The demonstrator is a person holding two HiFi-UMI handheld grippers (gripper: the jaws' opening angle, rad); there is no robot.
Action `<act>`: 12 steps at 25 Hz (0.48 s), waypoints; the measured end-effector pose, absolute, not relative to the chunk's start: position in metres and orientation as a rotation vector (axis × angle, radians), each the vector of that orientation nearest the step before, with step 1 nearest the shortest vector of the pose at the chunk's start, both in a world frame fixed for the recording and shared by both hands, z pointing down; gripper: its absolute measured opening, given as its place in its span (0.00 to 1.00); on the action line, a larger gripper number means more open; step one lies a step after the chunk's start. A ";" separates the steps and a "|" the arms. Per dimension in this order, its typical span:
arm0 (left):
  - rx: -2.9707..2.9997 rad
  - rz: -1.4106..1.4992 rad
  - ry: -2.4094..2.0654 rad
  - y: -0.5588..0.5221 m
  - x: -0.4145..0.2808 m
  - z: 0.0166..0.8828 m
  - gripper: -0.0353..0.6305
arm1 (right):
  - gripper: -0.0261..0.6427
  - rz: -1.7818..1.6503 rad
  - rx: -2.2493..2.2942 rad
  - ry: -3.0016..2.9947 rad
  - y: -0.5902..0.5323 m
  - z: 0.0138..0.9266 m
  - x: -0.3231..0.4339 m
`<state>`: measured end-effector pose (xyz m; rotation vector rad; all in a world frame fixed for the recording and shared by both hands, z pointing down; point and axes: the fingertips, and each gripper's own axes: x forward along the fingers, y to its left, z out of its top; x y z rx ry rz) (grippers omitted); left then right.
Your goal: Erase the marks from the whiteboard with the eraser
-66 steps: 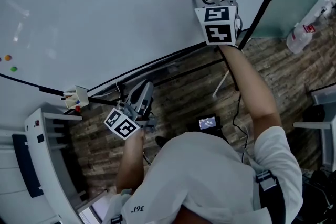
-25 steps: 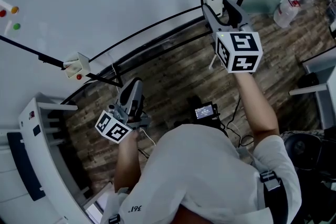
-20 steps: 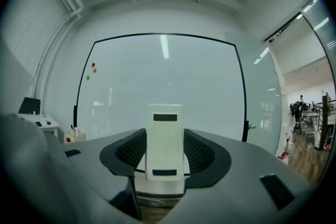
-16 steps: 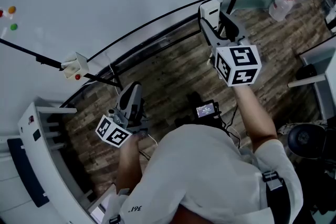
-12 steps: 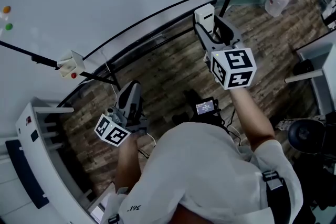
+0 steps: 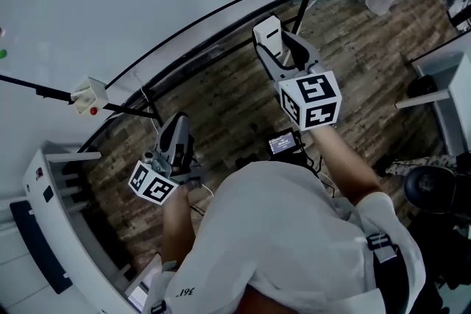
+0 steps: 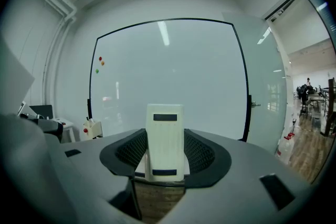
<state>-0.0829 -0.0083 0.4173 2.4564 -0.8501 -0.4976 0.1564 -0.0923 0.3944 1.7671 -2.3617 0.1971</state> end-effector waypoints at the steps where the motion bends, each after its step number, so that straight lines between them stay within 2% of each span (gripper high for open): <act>1: 2.457 -0.496 -0.850 -0.009 -0.076 0.417 0.06 | 0.40 0.205 1.761 -2.366 -0.092 0.396 0.161; 5: 2.463 -0.491 -0.860 -0.007 -0.038 0.405 0.06 | 0.40 0.229 1.719 -2.380 -0.085 0.395 0.191; 12: 2.451 -0.478 -0.889 -0.016 -0.015 0.407 0.06 | 0.40 0.238 1.637 -2.400 -0.088 0.406 0.201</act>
